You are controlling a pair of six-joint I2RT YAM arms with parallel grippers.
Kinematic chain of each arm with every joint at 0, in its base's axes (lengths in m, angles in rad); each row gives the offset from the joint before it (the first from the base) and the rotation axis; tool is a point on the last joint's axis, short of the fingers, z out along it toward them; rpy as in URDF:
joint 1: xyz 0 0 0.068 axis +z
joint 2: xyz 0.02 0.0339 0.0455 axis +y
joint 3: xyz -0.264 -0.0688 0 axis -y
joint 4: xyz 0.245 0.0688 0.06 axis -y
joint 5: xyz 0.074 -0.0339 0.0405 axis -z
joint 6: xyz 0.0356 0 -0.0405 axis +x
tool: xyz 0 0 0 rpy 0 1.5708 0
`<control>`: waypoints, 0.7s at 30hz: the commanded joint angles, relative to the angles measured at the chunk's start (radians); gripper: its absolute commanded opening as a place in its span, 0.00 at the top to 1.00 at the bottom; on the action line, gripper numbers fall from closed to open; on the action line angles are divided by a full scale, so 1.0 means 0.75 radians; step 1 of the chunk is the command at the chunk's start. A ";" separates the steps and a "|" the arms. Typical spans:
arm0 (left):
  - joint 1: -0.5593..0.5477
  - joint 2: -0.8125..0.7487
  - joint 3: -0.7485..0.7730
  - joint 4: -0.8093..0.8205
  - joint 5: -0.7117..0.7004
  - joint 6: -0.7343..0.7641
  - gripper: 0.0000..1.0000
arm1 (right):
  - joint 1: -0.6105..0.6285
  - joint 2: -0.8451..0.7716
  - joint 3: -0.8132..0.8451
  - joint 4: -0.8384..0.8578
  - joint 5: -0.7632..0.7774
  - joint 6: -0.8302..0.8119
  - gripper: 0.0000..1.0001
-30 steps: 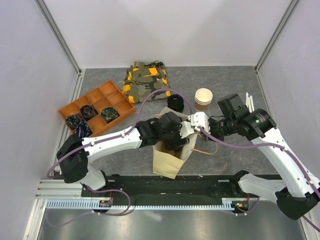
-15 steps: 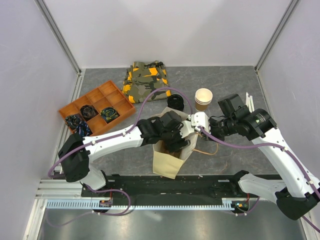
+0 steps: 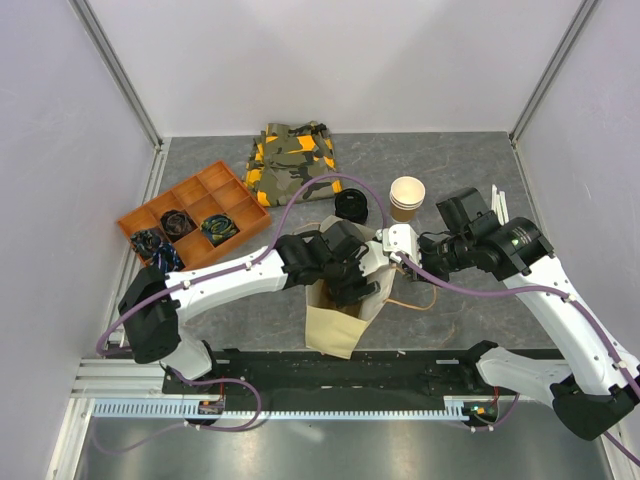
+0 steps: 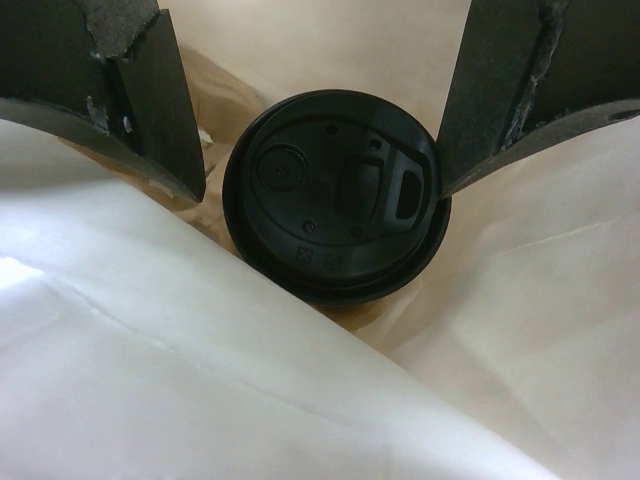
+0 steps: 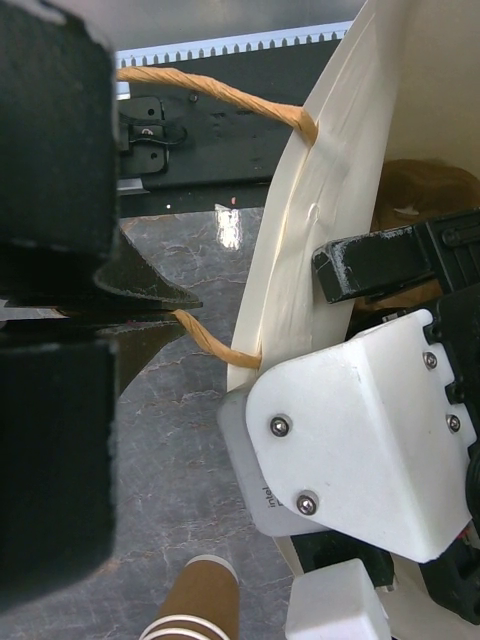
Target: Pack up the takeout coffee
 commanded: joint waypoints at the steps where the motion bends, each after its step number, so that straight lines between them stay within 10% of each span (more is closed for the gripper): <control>1: -0.004 0.019 0.056 -0.112 0.006 -0.040 0.00 | -0.003 -0.013 -0.007 -0.007 -0.059 -0.036 1.00; 21: -0.004 -0.012 0.121 -0.101 -0.078 0.003 0.00 | -0.024 -0.009 -0.012 -0.003 -0.076 -0.050 1.00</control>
